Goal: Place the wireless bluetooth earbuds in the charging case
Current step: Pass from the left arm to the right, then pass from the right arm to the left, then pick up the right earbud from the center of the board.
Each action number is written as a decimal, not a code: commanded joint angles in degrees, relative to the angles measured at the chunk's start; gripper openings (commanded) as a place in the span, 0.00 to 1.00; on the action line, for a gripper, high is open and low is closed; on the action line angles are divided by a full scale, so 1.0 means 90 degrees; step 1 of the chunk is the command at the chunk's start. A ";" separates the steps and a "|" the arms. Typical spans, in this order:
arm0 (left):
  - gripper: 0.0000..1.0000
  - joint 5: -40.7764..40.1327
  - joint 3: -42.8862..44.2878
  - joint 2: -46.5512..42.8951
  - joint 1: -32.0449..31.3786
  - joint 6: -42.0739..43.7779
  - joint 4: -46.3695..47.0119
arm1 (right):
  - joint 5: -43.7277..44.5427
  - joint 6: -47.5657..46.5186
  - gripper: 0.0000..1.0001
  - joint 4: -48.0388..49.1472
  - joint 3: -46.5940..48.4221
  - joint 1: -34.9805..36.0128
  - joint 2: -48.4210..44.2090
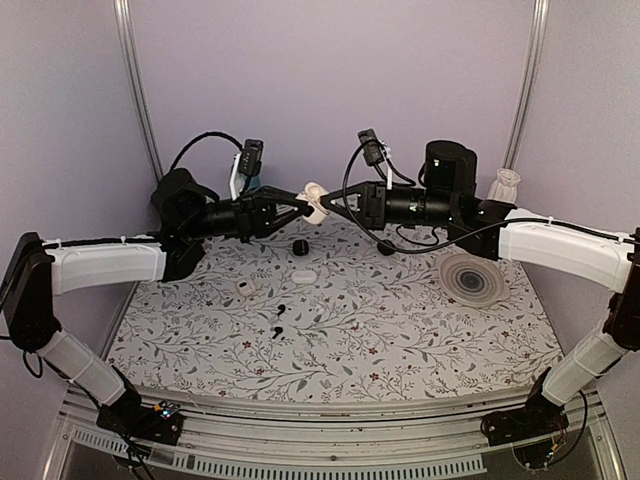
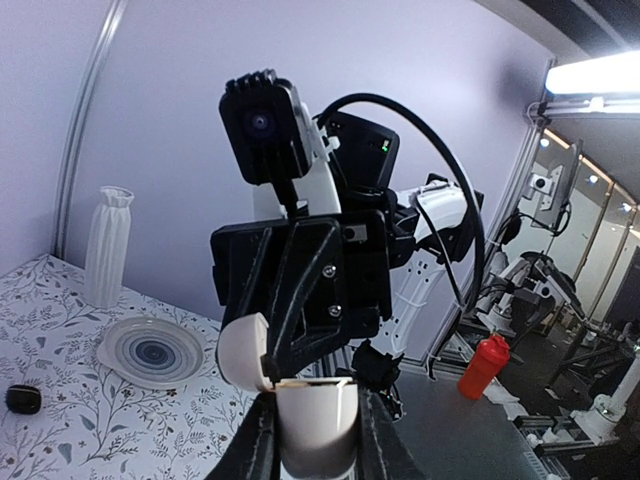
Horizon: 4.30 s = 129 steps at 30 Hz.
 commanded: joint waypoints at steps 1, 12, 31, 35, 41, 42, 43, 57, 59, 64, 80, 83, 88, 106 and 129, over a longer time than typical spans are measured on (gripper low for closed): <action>0.00 -0.0009 0.0153 0.0017 -0.0076 0.0153 -0.0066 | -0.0024 -0.0045 0.04 -0.0014 0.0120 0.0054 0.0061; 0.43 0.0120 0.0183 -0.0326 -0.0001 0.1152 -0.1366 | 0.0374 -0.1053 0.03 -0.0971 0.0393 0.0053 -0.0270; 0.52 -0.0083 0.0274 -0.1115 -0.0338 0.4720 -0.3974 | -0.0061 -0.2699 0.03 -0.2988 0.1094 0.0269 -0.0501; 0.49 -0.0152 0.0458 -0.1003 -0.0484 0.4978 -0.4372 | 0.0068 -0.2923 0.04 -0.3017 0.1134 0.0368 -0.0511; 0.40 -0.0239 0.0555 -0.0945 -0.0672 0.5104 -0.4514 | 0.0269 -0.3018 0.04 -0.3126 0.1252 0.0436 -0.0425; 0.37 -0.0193 0.0580 -0.0926 -0.0700 0.5102 -0.4553 | 0.0323 -0.3044 0.04 -0.3168 0.1282 0.0443 -0.0415; 0.35 -0.0174 0.0618 -0.0899 -0.0726 0.5102 -0.4592 | 0.0381 -0.3074 0.04 -0.3209 0.1298 0.0446 -0.0400; 0.34 -0.0283 0.0537 -0.0939 -0.0896 0.4914 -0.4403 | 0.0590 -0.3247 0.04 -0.3427 0.1370 0.0483 -0.0342; 0.34 -0.0295 0.0523 -0.0948 -0.0894 0.4883 -0.4391 | 0.0623 -0.3265 0.04 -0.3445 0.1360 0.0483 -0.0343; 0.31 -0.0308 0.0476 -0.0988 -0.0896 0.4838 -0.4361 | 0.0687 -0.3306 0.04 -0.3464 0.1341 0.0491 -0.0370; 0.30 -0.0435 0.0280 -0.1284 -0.0896 0.4789 -0.4225 | 0.0836 -0.3281 0.04 -0.3369 0.1244 0.0485 -0.0442; 0.26 -0.0421 0.0261 -0.1303 -0.0894 0.4782 -0.4182 | 0.0844 -0.3268 0.04 -0.3352 0.1252 0.0483 -0.0433; 0.09 -0.0432 0.0208 -0.1308 -0.0897 0.4782 -0.4124 | 0.0832 -0.3226 0.04 -0.3328 0.1246 0.0491 -0.0383; 0.00 -0.0922 -0.0676 -0.1192 -0.0765 0.4158 -0.2781 | 0.1066 -0.2967 0.50 -0.2777 0.0820 0.0378 -0.0324; 0.00 -0.1978 -0.1501 -0.1314 -0.0284 0.3309 -0.1694 | 0.1932 -0.1356 0.57 -0.2743 -0.0815 -0.0348 -0.1090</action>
